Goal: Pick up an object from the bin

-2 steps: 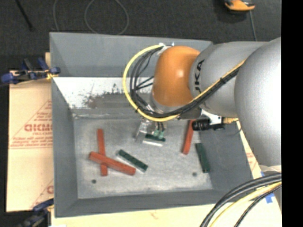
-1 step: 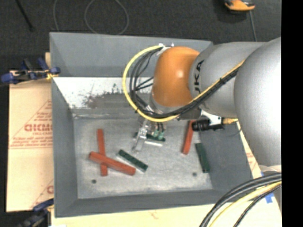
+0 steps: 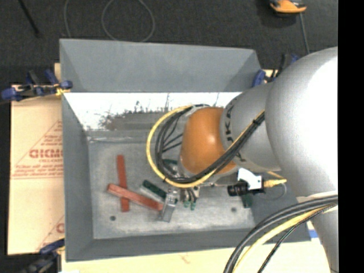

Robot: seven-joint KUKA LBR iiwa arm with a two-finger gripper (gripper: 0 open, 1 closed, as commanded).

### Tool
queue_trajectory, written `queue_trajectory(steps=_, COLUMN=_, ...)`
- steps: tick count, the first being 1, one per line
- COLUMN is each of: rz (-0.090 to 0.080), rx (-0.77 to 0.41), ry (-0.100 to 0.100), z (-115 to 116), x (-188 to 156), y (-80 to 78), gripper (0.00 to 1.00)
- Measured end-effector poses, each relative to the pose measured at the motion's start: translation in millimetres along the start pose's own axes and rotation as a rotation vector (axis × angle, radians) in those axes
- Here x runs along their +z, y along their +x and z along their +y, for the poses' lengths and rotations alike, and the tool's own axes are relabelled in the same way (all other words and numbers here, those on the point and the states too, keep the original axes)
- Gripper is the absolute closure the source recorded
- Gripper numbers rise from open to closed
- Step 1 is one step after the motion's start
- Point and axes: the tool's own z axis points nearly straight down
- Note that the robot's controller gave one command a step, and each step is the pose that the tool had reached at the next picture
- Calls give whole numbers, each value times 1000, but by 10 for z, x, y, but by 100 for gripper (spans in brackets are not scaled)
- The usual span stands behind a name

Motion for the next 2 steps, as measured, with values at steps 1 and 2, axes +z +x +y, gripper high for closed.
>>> queue_trajectory(steps=1, rz=-10, rx=4, ry=-6, z=19, x=-44, y=-40, gripper=100)
queue_trajectory(steps=2, rz=-9, rx=5, ry=-6, z=19, x=-41, y=-36, gripper=0)
